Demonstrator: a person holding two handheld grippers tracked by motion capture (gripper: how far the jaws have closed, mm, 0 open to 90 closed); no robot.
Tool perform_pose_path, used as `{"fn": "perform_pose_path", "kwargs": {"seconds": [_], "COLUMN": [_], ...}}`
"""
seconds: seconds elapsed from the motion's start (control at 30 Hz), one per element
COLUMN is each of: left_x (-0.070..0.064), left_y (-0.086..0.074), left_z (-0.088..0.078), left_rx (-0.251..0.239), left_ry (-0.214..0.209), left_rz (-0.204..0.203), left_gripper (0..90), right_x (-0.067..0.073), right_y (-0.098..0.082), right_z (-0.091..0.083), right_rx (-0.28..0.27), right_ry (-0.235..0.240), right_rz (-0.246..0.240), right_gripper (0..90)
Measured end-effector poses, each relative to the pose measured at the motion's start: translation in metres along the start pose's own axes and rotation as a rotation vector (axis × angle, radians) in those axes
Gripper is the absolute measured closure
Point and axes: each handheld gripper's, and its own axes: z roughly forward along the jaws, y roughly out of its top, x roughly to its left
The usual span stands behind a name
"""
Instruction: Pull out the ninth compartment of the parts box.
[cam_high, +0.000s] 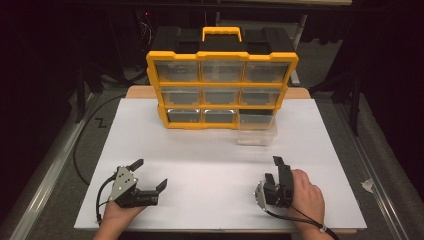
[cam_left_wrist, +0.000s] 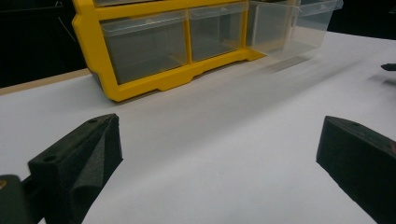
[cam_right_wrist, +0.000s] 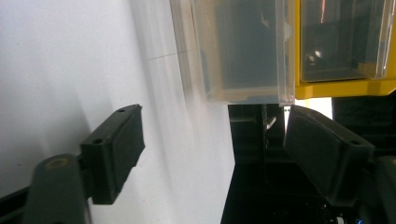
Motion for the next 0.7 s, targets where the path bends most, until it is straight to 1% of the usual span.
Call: {"fn": "perform_pose_path", "kwargs": {"seconds": [0.07, 0.1, 0.13, 0.17, 0.2, 0.27, 0.43, 0.57, 0.63, 0.67, 0.7], "left_x": [0.0001, 0.0001, 0.0001, 0.0002, 0.0003, 0.0004, 0.0005, 0.0017, 0.0019, 0.0019, 0.0018], "left_y": [0.0001, 0.0002, 0.0002, 0.0003, 0.0002, 0.0002, 0.0005, 0.0003, 0.0002, 0.0003, 0.0004], "left_z": [-0.0003, -0.0005, -0.0005, -0.0007, -0.0007, -0.0004, -0.0009, -0.0003, 0.0003, 0.0005, 0.0005], "left_rx": [-0.001, -0.003, -0.003, -0.003, -0.002, -0.001, -0.003, 0.001, 0.005, 0.005, 0.005], "left_ry": [0.001, 0.001, 0.001, 0.003, 0.002, 0.002, 0.006, 0.015, 0.018, 0.018, 0.019], "left_rz": [0.001, 0.001, 0.001, 0.001, 0.0, -0.002, -0.001, -0.003, -0.006, -0.008, -0.008], "left_gripper": [1.0, 1.0, 1.0, 1.0, 1.0, 1.0, 1.0, 1.0, 1.0, 1.0, 1.0], "right_x": [0.0003, 0.0005, 0.0004, 0.0008, 0.0012, 0.0017, 0.0001, -0.0013, -0.003, -0.0039, -0.0047], "right_y": [0.0003, 0.0004, 0.0007, 0.0014, 0.002, 0.0045, 0.0057, 0.0021, 0.0002, -0.0011, -0.0025], "right_z": [0.0002, 0.0002, 0.0003, 0.0005, -0.0002, -0.0019, -0.0028, -0.0012, -0.0004, 0.0005, 0.0015], "right_rx": [-0.001, -0.003, -0.007, -0.012, -0.019, -0.037, -0.05, -0.038, -0.028, -0.03, -0.03], "right_ry": [0.0, 0.0, -0.004, -0.009, -0.009, -0.047, -0.063, -0.053, -0.035, -0.02, -0.006], "right_rz": [-0.005, -0.005, -0.004, 0.002, 0.0, -0.012, -0.006, 0.036, 0.096, 0.135, 0.164], "right_gripper": [15.9, 12.2, 5.3, 0.8, 0.8, 0.8, 0.8, 0.9, 0.9, 0.9, 0.9]}}
